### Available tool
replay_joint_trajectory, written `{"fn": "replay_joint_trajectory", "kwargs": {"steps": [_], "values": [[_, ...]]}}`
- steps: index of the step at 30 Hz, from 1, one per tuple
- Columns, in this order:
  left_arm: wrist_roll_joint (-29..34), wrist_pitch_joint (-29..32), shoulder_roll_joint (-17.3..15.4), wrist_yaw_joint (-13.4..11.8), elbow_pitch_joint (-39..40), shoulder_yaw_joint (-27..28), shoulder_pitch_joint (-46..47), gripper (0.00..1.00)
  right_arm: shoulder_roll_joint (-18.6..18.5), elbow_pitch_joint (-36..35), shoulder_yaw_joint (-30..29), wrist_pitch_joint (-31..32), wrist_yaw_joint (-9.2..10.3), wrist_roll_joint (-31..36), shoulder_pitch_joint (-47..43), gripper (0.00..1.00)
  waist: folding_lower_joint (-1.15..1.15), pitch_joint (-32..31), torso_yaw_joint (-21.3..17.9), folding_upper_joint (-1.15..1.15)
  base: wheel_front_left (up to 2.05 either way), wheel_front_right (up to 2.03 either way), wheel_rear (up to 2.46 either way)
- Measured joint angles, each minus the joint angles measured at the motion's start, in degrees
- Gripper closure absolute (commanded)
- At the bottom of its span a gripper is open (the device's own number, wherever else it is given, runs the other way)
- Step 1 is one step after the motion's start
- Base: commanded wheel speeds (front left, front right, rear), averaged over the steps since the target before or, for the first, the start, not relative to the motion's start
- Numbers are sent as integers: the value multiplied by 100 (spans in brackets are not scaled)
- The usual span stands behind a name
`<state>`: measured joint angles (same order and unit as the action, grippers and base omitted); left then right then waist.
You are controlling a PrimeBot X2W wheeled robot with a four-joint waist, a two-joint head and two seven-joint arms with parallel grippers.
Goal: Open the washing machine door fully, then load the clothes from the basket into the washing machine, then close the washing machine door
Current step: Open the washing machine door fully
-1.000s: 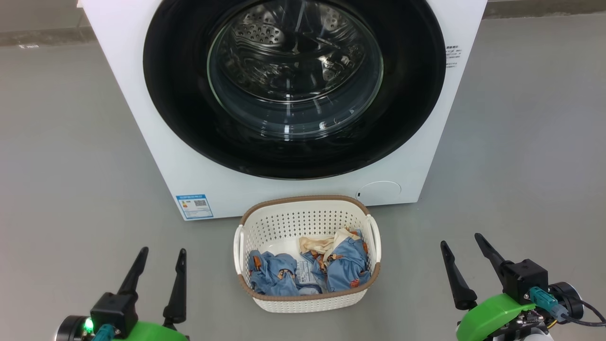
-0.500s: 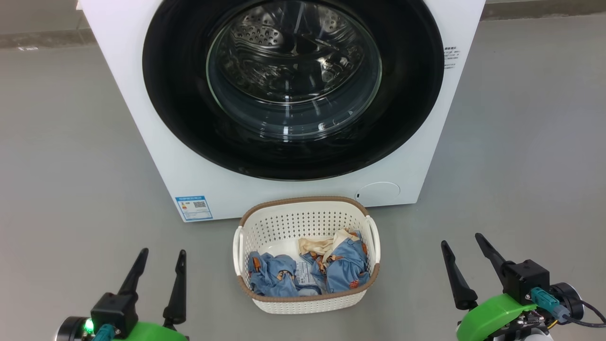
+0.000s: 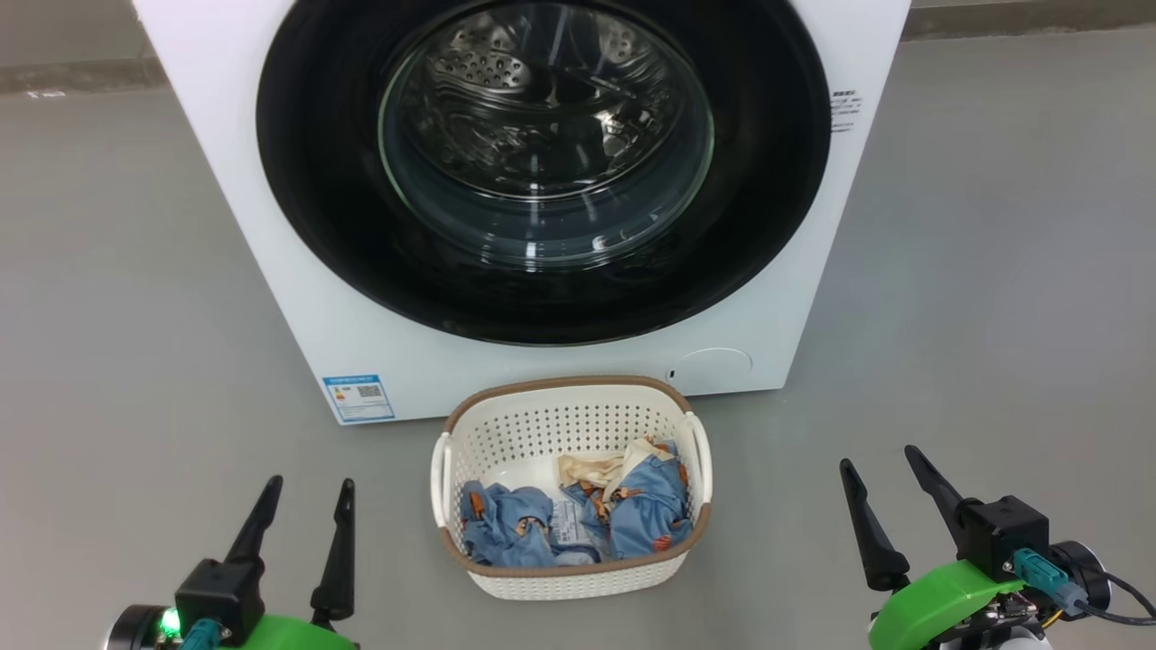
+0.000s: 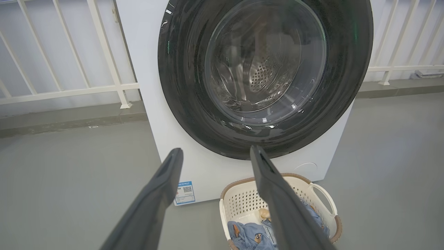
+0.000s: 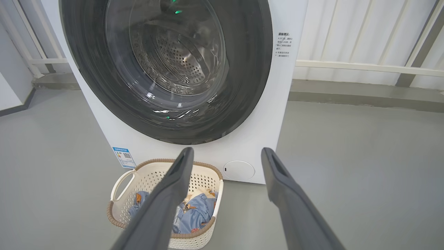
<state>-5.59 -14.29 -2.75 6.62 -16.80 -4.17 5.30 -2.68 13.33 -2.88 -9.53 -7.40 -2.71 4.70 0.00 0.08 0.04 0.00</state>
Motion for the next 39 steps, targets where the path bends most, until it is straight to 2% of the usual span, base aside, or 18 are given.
{"fn": "replay_joint_trajectory", "kwargs": {"steps": [24, 39], "values": [[31, 0, 8, -37, 116, -13, 4, 0, -5, -29, -12, 0, 0, -52, 0, 0, 0, 62, -28, 0, 113, 113, -226], [56, 0, 3, -37, 137, -24, 4, 0, -3, -44, -21, -43, 0, -58, 1, 0, 0, 120, -14, 0, 26, 26, -53]]}}
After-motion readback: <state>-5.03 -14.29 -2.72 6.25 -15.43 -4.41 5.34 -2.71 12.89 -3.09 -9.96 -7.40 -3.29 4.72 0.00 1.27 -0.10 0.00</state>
